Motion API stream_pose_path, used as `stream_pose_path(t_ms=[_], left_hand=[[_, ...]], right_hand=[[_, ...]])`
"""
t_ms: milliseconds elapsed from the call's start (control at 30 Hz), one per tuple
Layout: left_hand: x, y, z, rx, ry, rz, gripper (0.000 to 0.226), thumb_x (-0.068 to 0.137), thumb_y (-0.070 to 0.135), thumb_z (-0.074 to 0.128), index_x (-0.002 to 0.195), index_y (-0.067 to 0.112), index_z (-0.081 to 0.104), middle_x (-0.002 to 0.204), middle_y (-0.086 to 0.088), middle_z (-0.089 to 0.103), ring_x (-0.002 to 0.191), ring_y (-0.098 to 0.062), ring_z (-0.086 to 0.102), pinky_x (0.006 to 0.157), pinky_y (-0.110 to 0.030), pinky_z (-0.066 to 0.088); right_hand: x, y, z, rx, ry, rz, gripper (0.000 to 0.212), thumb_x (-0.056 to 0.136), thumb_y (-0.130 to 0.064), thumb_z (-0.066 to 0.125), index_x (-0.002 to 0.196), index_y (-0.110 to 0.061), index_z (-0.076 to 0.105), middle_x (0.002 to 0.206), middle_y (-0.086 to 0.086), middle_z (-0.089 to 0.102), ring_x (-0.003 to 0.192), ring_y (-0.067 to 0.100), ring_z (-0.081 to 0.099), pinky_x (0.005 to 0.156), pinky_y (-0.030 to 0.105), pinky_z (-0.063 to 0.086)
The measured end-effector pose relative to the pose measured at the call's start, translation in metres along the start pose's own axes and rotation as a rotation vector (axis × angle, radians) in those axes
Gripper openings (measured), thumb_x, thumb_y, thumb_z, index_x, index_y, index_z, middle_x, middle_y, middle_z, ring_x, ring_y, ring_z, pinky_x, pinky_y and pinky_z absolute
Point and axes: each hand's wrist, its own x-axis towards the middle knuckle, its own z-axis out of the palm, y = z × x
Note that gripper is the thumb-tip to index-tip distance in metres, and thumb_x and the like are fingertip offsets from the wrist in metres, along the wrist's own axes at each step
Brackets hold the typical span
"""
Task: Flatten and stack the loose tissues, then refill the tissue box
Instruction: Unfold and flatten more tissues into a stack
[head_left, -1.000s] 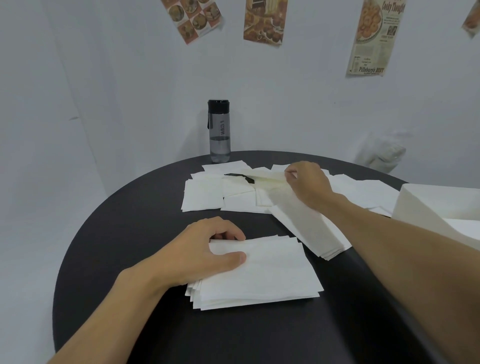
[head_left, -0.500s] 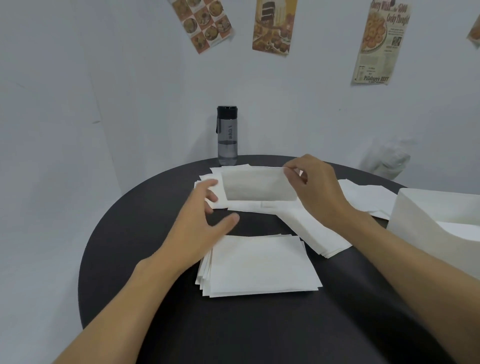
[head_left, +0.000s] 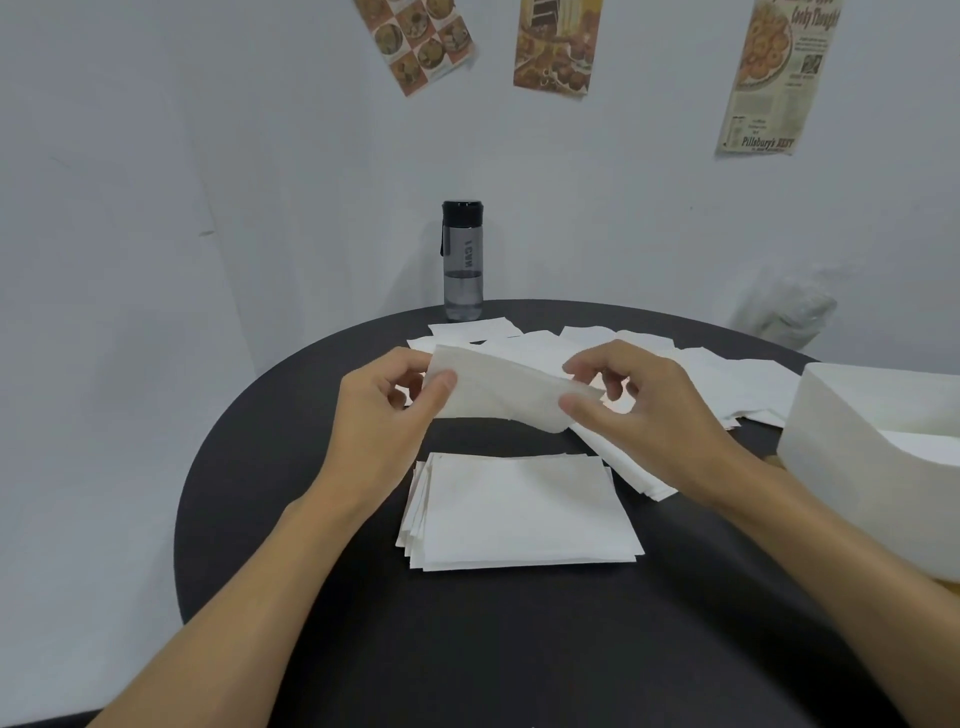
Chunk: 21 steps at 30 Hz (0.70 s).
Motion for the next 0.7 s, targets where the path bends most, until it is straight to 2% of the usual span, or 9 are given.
stream_pose_path(t_ms=[100,200,233,300,400,467,567,633,700], left_hand=[[0.0,0.002,-0.002,-0.049,-0.039,-0.002,0.021,0.093,0.015,0.07,0.097,0.035,0.073,0.094,0.009,0.073,0.081,-0.03,0.06,0.073,-0.04,0.053],[0.002,0.005,-0.006,-0.133,-0.111,-0.063,0.021,0.095,0.011,0.066,0.098,0.028,0.077,0.102,0.006,0.075,0.092,-0.033,0.063,0.082,-0.051,0.053],[0.002,0.005,-0.007,-0.186,-0.127,-0.09,0.025,0.096,0.008,0.062,0.095,0.027,0.079,0.102,0.005,0.076,0.092,-0.028,0.065,0.082,-0.049,0.052],[0.004,0.005,-0.011,-0.3,-0.117,-0.124,0.035,0.088,0.006,0.05,0.086,0.022,0.081,0.101,0.0,0.076,0.089,-0.017,0.062,0.081,-0.04,0.044],[0.005,0.003,-0.013,-0.286,-0.144,-0.14,0.035,0.081,0.015,0.044,0.087,0.009,0.078,0.103,-0.006,0.075,0.092,-0.018,0.061,0.08,-0.037,0.04],[0.002,0.004,-0.01,-0.168,-0.249,-0.154,0.031,0.088,0.024,0.048,0.089,0.015,0.078,0.102,0.003,0.076,0.094,-0.01,0.065,0.08,-0.027,0.043],[-0.005,0.004,-0.003,-0.046,-0.461,-0.176,0.019,0.098,0.028,0.06,0.096,0.022,0.078,0.104,0.009,0.075,0.096,-0.005,0.066,0.086,-0.019,0.046],[-0.009,0.003,-0.001,-0.004,-0.548,-0.177,0.012,0.097,0.024,0.066,0.096,0.021,0.077,0.1,0.014,0.074,0.087,0.004,0.065,0.076,-0.01,0.044],[-0.01,0.001,0.001,0.081,-0.626,-0.152,0.007,0.091,0.025,0.072,0.096,0.023,0.077,0.1,0.017,0.072,0.09,0.005,0.064,0.074,-0.007,0.043]], right_hand=[[-0.001,0.001,-0.003,0.004,-0.006,-0.009,0.023,0.089,-0.012,0.068,0.079,-0.033,0.065,0.083,-0.019,0.065,0.078,0.006,0.049,0.072,0.011,0.036],[-0.002,-0.007,-0.012,-0.037,-0.033,-0.011,0.019,0.09,-0.015,0.067,0.08,-0.032,0.065,0.083,-0.029,0.062,0.081,-0.001,0.05,0.072,0.008,0.035],[-0.002,-0.01,-0.016,-0.051,-0.061,-0.022,0.016,0.089,-0.017,0.066,0.081,-0.032,0.065,0.084,-0.031,0.061,0.082,-0.002,0.05,0.072,0.009,0.036],[-0.004,-0.018,-0.024,-0.054,-0.17,-0.046,0.016,0.087,-0.021,0.066,0.079,-0.034,0.065,0.085,-0.022,0.065,0.079,0.006,0.052,0.07,0.015,0.039],[-0.008,-0.029,-0.025,-0.022,-0.422,-0.056,0.018,0.086,-0.015,0.067,0.076,-0.029,0.068,0.08,-0.01,0.068,0.073,0.011,0.056,0.068,0.018,0.042],[-0.011,-0.031,-0.023,-0.024,-0.566,-0.05,0.016,0.086,-0.013,0.067,0.076,-0.025,0.07,0.078,-0.011,0.068,0.073,0.007,0.057,0.068,0.015,0.04],[-0.011,-0.029,-0.022,-0.032,-0.679,-0.027,0.016,0.084,-0.013,0.068,0.076,-0.026,0.07,0.078,-0.012,0.067,0.073,0.005,0.055,0.07,0.016,0.04],[-0.01,-0.027,-0.025,-0.035,-0.734,-0.013,0.01,0.083,-0.023,0.07,0.075,-0.029,0.069,0.082,-0.009,0.067,0.076,0.008,0.056,0.073,0.026,0.045],[-0.009,-0.025,-0.025,-0.057,-0.783,0.001,0.008,0.082,-0.04,0.073,0.079,-0.033,0.07,0.09,-0.008,0.067,0.083,0.009,0.058,0.079,0.033,0.047]])
